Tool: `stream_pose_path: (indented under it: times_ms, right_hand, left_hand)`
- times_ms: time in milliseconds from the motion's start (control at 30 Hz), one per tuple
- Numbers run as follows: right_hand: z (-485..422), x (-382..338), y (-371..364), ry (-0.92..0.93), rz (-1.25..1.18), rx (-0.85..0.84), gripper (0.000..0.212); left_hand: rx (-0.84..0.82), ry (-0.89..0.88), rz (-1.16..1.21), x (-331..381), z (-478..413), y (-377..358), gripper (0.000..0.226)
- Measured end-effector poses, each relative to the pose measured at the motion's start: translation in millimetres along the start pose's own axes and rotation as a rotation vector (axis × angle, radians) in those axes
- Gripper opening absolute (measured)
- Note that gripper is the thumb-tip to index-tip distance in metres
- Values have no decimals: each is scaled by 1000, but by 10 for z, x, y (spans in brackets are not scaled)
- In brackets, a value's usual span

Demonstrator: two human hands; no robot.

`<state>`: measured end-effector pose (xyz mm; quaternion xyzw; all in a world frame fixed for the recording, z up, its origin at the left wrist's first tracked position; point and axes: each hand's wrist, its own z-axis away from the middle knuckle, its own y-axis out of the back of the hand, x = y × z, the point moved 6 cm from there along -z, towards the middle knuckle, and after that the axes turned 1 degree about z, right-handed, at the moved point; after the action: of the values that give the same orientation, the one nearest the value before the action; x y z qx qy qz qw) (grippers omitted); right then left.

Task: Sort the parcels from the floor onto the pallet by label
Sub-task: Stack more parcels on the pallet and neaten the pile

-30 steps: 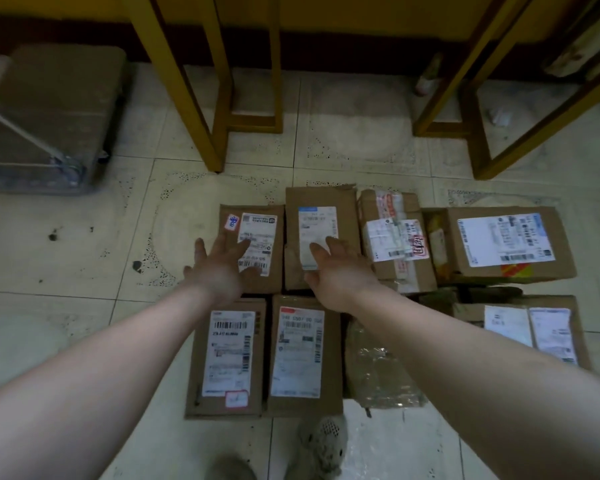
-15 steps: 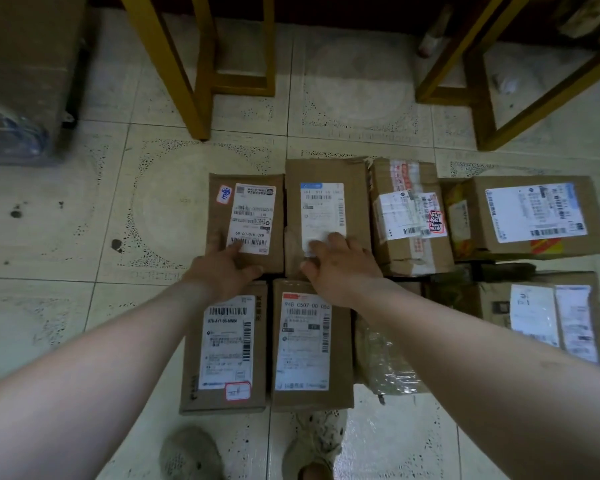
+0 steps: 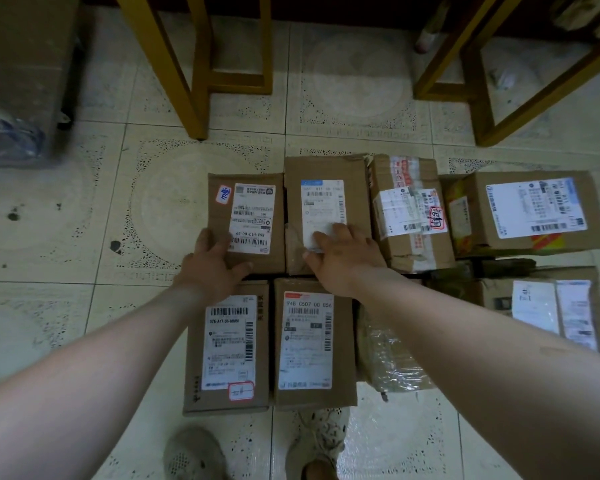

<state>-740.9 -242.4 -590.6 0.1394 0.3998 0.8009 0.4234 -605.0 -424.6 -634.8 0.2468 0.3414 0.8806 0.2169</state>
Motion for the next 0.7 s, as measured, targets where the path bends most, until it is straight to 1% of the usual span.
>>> stream_pose_path:
  times_ms: [67,133,200,267,333,500,600,700]
  right_hand:
    - [-10,99,152,-3,55,157,62]
    - [-5,299,288,-81,70,265,65]
    - [11,540,315,-224,44,239,71]
    - [46,675,255,-325,5,144,75]
    - [70,654,184,-313,-44,98,73]
    - [113,537,154,-255,-90,93,65]
    - [138,580,202,-244,-124,92,65]
    - [239,645,216,-212,-117,105,68]
  left_hand:
    - [12,106,91,-102,16,26,85]
    - [-40,161,228,-173,42,-24,88]
    - [-97,134,332,-168,66,-94,88]
    - [-114,102,352,-140,74,-131,85]
    - [-122,107,348,-112,75,-138,84]
    - [-164,130,426,-74,106,-107,81]
    - [-100,128,354,-101,122,-92,79]
    - [-48,128,281,-89,208,-90,84]
